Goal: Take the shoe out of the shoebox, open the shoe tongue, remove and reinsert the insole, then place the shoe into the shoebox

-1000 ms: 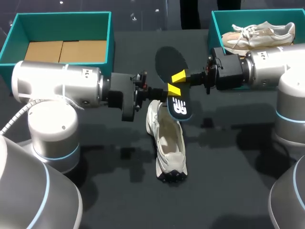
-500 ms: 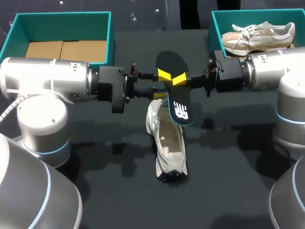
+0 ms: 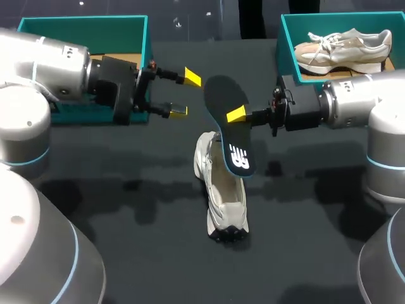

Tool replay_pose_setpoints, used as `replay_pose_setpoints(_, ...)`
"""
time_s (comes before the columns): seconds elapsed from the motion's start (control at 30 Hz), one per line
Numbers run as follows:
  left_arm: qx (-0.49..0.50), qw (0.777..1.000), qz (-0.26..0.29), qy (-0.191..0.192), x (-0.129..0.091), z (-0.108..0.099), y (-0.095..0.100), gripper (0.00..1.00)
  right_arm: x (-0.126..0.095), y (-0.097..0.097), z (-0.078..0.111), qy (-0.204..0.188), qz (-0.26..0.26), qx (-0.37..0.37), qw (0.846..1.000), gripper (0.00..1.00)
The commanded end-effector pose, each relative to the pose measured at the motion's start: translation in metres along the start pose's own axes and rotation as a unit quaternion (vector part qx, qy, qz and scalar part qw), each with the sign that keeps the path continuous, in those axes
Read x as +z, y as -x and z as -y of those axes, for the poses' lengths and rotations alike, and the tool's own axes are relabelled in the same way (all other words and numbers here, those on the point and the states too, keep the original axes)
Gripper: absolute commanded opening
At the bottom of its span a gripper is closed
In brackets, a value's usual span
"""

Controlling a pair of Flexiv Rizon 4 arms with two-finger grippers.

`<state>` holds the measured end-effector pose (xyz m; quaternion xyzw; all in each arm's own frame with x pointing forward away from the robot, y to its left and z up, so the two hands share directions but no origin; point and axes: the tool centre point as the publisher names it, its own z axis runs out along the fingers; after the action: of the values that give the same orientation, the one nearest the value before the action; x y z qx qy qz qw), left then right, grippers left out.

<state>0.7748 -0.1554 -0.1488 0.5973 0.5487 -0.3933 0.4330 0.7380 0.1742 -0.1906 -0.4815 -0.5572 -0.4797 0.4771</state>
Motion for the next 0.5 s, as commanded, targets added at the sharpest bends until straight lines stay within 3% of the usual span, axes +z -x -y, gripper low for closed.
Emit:
replay_pose_setpoints(0.03,0.0,1.0,-0.003,-0.005,-0.001,-0.002,0.001,1.0,0.002,0.001,-0.001,0.0,0.001,0.0,1.0,0.0)
replay_pose_setpoints(0.23,0.0,1.0,-0.003,-0.005,-0.001,-0.002,0.001,1.0,0.002,0.001,-0.001,0.0,0.001,0.0,1.0,0.0)
replay_pose_setpoints(0.5,-0.025,0.987,-0.16,0.014,-0.008,-0.026,0.025,1.0,0.014,0.006,0.002,0.0,-0.004,0.014,1.0,0.0)
